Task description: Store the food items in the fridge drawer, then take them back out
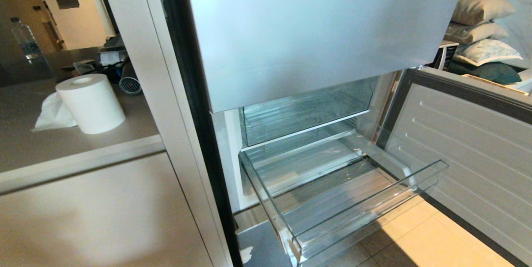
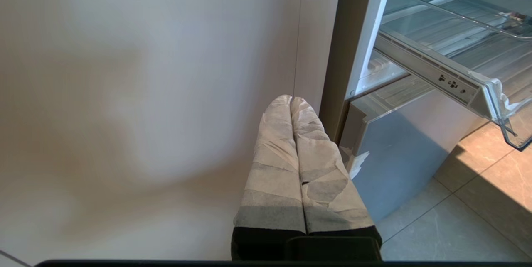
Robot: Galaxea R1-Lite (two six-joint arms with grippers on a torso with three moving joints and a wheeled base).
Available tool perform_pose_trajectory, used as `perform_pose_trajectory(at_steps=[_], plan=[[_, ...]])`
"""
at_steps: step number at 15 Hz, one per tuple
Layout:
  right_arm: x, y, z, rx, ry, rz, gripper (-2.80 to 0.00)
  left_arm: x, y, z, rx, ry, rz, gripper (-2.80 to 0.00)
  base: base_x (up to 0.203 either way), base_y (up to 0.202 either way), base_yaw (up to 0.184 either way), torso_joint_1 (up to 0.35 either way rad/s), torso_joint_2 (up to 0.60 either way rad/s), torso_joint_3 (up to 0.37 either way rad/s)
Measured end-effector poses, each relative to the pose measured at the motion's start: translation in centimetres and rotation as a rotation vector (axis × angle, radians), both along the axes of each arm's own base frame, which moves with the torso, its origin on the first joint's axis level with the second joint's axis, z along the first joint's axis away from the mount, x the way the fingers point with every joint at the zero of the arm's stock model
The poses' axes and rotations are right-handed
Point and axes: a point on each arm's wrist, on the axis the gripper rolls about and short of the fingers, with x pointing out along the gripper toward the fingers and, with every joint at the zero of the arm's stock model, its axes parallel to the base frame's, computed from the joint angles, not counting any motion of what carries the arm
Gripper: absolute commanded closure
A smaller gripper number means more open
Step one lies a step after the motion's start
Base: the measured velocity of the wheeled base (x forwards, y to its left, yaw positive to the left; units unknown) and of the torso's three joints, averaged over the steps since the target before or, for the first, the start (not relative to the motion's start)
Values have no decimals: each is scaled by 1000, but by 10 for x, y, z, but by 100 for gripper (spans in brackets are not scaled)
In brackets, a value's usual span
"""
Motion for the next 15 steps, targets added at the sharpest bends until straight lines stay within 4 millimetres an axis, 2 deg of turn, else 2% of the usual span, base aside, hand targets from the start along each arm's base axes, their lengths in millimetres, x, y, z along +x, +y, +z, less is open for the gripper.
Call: perform_pose_trajectory(at_steps=[2,4,6,7,9,11,12,15], plan=[[21,48,-9,8,50,252,0,0,0,0,0,0,0,0,0,0,0,0,0,0],[29,95,-28,60,151,515,0,0,0,0,0,0,0,0,0,0,0,0,0,0],[26,131,-59,125,319,736,0,0,0,0,0,0,0,0,0,0,0,0,0,0],[24,145,-83,156,444,823,0,0,0,0,0,0,0,0,0,0,0,0,0,0],[24,163,-136,217,715,891,0,0,0,0,0,0,0,0,0,0,0,0,0,0],[29,172,-172,275,899,896,0,0,0,0,0,0,0,0,0,0,0,0,0,0],[31,175,-185,292,975,903,0,0,0,0,0,0,0,0,0,0,0,0,0,0],[45,182,-208,313,1126,911,0,0,0,0,0,0,0,0,0,0,0,0,0,0]])
